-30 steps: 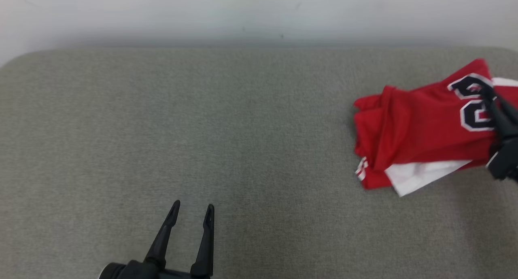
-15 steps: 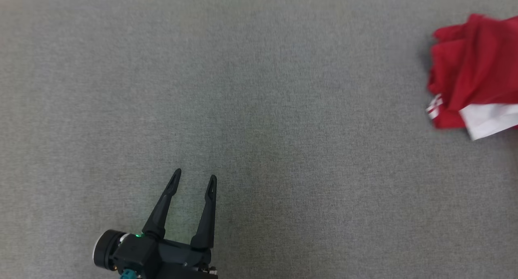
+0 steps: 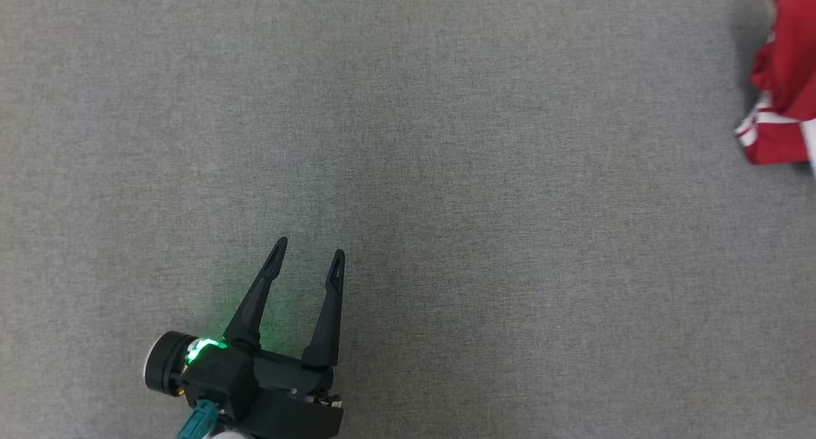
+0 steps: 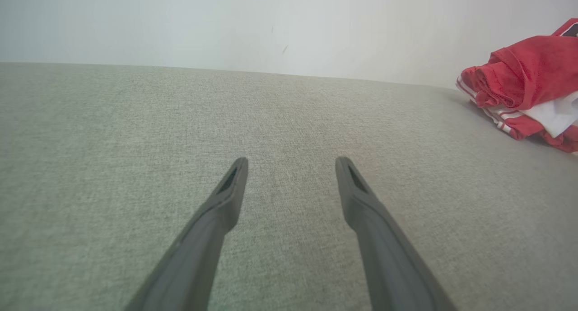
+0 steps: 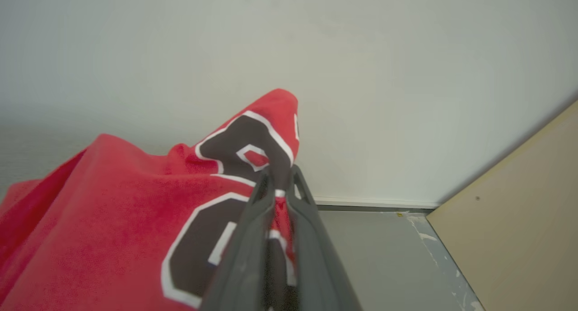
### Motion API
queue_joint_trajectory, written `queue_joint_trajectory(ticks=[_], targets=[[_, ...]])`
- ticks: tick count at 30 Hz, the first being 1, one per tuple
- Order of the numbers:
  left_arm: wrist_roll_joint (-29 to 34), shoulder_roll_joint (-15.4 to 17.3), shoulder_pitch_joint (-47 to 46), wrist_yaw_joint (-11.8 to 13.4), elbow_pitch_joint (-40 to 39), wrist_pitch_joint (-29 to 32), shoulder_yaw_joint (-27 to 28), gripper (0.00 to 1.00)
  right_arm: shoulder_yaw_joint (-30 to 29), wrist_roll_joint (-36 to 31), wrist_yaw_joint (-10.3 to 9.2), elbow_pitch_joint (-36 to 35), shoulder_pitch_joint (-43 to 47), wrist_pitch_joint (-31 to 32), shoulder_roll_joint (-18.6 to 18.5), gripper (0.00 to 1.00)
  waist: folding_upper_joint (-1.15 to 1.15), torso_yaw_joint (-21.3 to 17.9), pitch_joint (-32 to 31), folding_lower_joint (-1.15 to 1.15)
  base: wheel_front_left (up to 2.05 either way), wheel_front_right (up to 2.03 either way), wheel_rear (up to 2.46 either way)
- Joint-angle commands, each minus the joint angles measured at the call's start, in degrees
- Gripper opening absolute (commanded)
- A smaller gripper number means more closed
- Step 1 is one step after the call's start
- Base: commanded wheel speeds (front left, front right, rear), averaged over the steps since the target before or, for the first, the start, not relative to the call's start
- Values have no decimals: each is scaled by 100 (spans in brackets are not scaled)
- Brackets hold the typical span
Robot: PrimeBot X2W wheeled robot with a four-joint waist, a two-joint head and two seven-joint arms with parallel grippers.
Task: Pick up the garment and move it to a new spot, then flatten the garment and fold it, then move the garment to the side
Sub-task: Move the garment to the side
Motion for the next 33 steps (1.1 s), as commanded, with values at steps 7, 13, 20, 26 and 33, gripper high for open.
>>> queue_joint_trajectory(ticks=[7,13,20,26,33], targets=[[69,-3,-39,-27,82,-11,24,100,-794,-1338,-16,949,-529,-279,581,100,-1,96,-111,-1,0,0,0],[33,-1,153,-33,111,-10,77,100,-1818,-2419,-16,32,163,-264,1664,100,-1,109,-454,-1,0,0,0],[-62,-1,430,23,141,-10,139,100,-1988,-2677,-16,-1343,1414,-266,2838,100,-1,203,-981,-1,0,0,0],[-253,-3,695,203,174,-10,247,100,-1863,-2633,-16,-2117,2340,-266,3475,100,-1,311,-1468,-1,0,0,0],[-395,-3,937,314,192,-10,312,100,-1974,-2831,-16,-2671,3252,-267,4036,100,-1,389,-2030,-1,0,0,0]])
